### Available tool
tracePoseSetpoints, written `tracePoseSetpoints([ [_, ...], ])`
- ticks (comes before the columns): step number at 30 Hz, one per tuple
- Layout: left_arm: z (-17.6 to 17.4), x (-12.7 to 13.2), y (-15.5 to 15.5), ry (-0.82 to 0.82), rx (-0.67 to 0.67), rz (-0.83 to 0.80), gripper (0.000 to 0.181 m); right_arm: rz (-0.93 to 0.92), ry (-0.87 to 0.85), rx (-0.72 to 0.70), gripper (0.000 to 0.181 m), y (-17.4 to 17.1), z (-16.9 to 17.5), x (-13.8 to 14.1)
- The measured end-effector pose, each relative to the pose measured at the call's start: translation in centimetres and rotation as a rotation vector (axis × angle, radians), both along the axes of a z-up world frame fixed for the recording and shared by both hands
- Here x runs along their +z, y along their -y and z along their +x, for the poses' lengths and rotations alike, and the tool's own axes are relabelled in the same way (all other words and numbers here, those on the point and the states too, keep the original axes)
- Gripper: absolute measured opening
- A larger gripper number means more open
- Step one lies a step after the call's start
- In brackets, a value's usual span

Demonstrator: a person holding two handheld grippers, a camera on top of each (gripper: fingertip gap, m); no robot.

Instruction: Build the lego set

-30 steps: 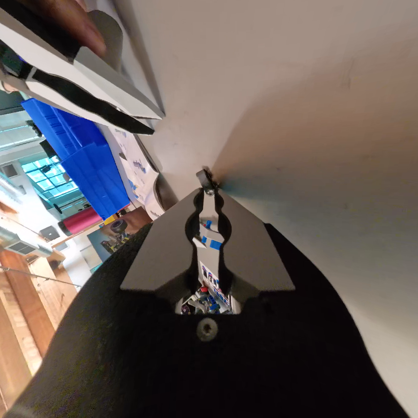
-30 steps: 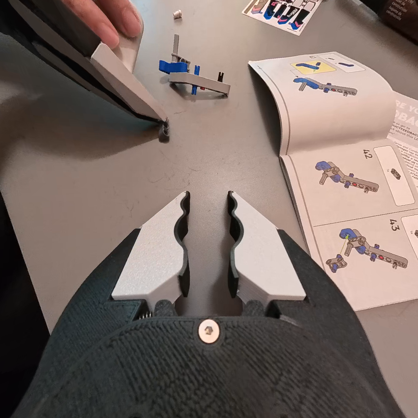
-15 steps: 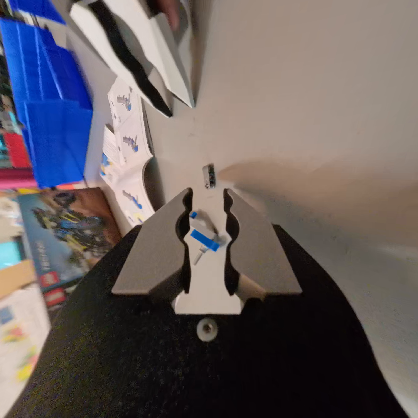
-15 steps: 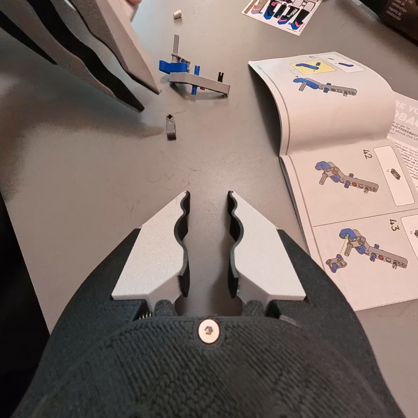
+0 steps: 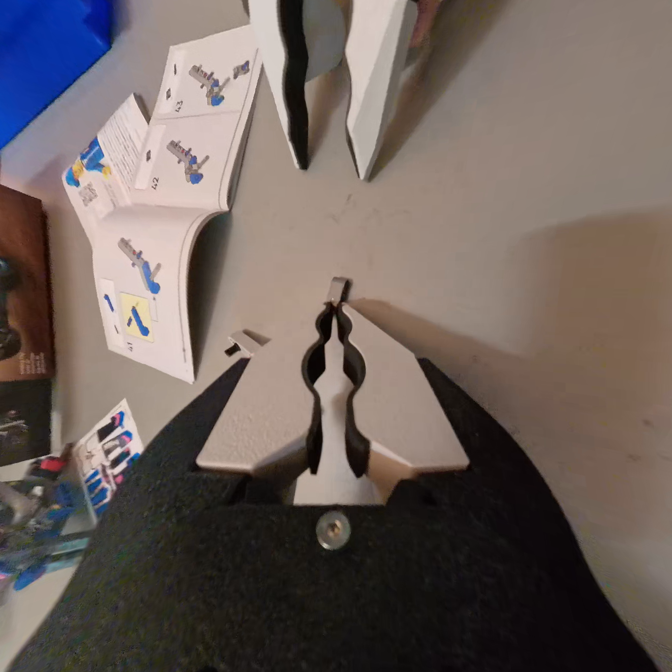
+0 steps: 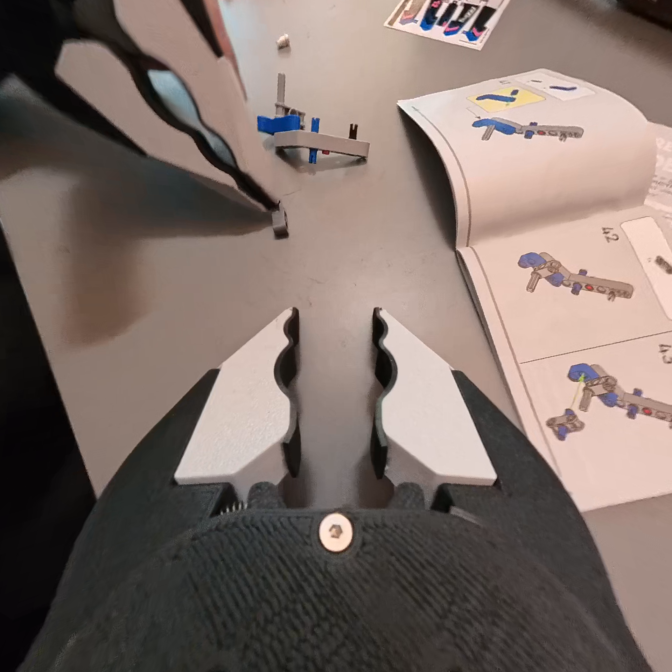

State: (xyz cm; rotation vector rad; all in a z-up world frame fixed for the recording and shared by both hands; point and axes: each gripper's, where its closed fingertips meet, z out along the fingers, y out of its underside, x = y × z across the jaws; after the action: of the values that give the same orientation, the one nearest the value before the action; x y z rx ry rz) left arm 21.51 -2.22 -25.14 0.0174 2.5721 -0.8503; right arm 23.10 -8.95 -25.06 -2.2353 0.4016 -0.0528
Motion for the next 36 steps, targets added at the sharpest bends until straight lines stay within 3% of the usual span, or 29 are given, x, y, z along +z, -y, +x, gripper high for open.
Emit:
tracePoseSetpoints([
  [1,0.1,0.0,0.0,0.053,-0.014,0.015,0.0,0.021,-0.042,-0.016,0.039,-0.3,-0.1,0.1],
  [6,1.1,1.4,-0.2,0.594,-0.142,0.193,0.0,0.189,-0.243,-0.023,0.035,-2.9,-1.5,1.6],
  [9,0.8,1.4,0.3,0.744,-0.191,0.214,0.0,0.23,-0.242,-0.045,0.035,-3.9,-1.0,2.2],
  [14,0.6,3.6,1.0,1.027,-0.239,0.234,0.0,0.226,-0.194,-0.012,0.034,-4.9,-1.1,2.5],
  [17,0.5,4.0,1.1,1.069,-0.251,0.234,0.0,0.241,-0.16,0.031,0.027,-5.4,-1.6,2.9],
  [20,0.4,3.6,0.7,1.028,-0.253,0.244,0.0,0.246,-0.112,0.037,0.025,-5.6,-1.6,3.2],
  [23,0.3,1.6,-1.3,0.787,-0.164,0.235,0.0,0.168,-0.069,0.017,0.026,-5.2,-1.4,2.2],
  [27,-0.3,0.8,-5.8,0.483,0.143,0.158,0.0,-0.017,0.02,0.049,0.027,-4.4,-1.4,-0.2],
  [30,-0.6,0.9,-10.2,0.312,0.461,0.07,0.0,-0.035,0.077,0.068,0.027,-4.7,-1.3,-0.2],
  [32,-0.8,0.9,-13.4,0.24,0.671,0.038,0.0,-0.036,0.082,0.075,0.027,-4.7,-1.3,-0.2],
  [36,-1.6,0.6,-18.4,0.214,0.893,0.086,0.0,-0.037,0.081,0.058,0.021,-4.7,-1.0,-0.3],
])
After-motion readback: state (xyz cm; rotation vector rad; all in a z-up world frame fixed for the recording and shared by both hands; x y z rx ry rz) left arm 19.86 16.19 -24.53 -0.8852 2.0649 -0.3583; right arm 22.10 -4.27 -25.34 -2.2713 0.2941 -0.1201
